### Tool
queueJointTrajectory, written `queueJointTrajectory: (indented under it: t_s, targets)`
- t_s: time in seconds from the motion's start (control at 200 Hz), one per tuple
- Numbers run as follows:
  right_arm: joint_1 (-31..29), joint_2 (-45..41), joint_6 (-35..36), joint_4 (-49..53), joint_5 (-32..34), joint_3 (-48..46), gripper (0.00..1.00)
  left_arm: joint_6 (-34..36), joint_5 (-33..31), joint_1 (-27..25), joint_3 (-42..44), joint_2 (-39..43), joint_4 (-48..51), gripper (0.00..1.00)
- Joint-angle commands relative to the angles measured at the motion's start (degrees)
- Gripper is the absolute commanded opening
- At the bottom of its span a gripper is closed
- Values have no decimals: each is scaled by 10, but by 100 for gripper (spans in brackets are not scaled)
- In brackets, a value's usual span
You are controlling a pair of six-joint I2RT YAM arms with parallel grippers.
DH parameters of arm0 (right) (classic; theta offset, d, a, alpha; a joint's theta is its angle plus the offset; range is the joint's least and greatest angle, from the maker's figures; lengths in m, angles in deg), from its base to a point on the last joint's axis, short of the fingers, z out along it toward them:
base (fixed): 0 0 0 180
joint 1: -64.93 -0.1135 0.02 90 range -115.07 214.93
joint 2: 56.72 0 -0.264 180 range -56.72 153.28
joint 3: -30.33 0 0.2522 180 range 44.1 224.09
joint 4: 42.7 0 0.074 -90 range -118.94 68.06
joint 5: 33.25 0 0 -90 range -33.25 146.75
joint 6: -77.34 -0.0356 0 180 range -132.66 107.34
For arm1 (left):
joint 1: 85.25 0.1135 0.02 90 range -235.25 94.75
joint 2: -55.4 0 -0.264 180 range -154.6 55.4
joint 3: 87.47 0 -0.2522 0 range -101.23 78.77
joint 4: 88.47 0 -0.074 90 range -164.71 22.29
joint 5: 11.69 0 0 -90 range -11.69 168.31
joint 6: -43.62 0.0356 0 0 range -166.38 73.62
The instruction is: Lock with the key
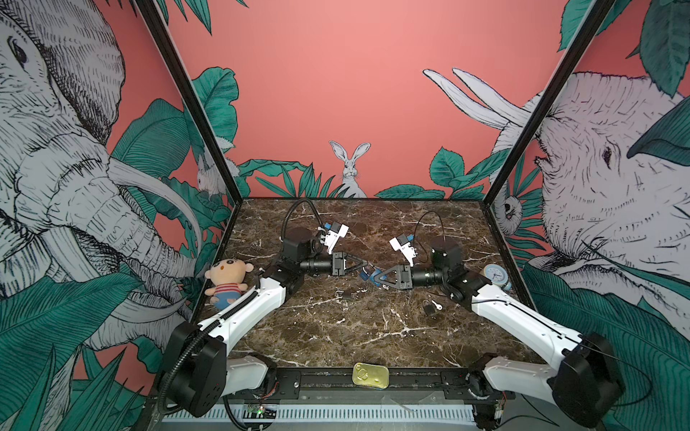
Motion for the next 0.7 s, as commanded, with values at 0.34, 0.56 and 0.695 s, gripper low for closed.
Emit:
queueJointTrajectory:
  t_s: [0.34, 0.56, 0.695]
  targets:
    - [3, -1, -16, -64, -18, 6, 0, -19, 9, 3, 15, -3, -47, 24]
    - [3, 4, -24, -78, -20, 2, 0, -28, 10, 2, 15, -9, -59, 20]
    - [2, 4, -33, -91, -22, -1, 0, -29, 10, 2, 16, -10, -60, 15]
